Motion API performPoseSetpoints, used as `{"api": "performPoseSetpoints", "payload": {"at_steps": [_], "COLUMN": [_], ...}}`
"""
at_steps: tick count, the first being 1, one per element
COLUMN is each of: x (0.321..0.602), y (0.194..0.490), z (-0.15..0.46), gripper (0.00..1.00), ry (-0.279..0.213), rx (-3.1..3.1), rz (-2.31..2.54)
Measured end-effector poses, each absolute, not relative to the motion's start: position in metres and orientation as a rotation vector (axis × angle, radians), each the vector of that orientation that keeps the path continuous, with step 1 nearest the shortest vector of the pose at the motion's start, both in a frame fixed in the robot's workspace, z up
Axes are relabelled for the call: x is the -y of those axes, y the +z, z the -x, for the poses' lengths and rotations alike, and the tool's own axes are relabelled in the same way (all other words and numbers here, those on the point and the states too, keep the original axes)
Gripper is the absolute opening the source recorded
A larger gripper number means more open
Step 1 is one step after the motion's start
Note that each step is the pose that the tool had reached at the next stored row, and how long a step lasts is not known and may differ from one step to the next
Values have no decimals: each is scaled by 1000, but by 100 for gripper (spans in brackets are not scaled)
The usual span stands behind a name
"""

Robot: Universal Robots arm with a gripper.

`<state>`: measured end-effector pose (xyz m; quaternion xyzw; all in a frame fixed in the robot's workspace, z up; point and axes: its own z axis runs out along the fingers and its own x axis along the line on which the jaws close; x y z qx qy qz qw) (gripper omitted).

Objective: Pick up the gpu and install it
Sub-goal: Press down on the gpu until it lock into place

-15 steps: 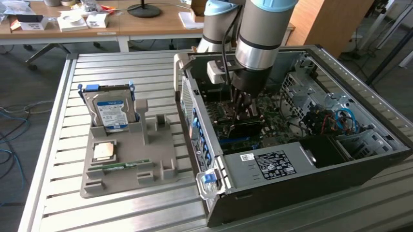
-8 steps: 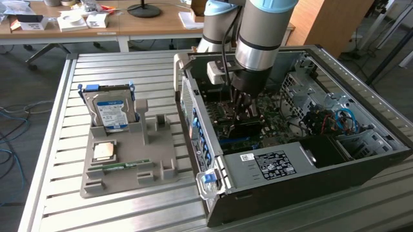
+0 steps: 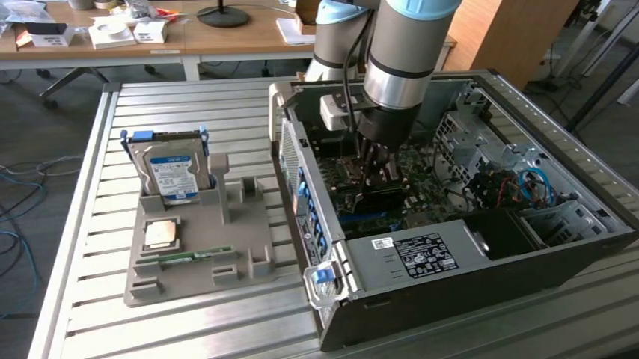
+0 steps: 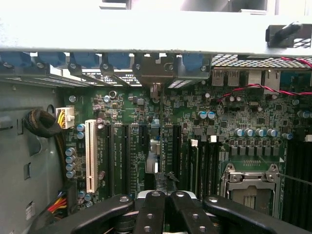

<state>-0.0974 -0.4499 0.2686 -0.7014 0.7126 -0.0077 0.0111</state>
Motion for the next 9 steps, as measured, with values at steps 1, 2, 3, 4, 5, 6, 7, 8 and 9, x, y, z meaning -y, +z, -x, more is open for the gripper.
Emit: {"api": "performPoseSetpoints", "payload": {"at_steps": [1,2,3,4,5,6,7,8,9], "x": [450,450,450,450,450,450,450,450,450], "y": [269,269,269,269,269,268,268,268,268], "z": [97,97,97,97,97,97,97,97,97], "gripper": [11,11,11,11,11,11,11,11,11], "ry": [-24,-24,-24,-24,-24,-24,-24,-24,-24], "rx": [-2223,-2223,-2223,-2223,-2223,-2223,-2223,-2223,-2223], "rz": [2188,2188,2188,2188,2188,2188,2188,2188,2188]}}
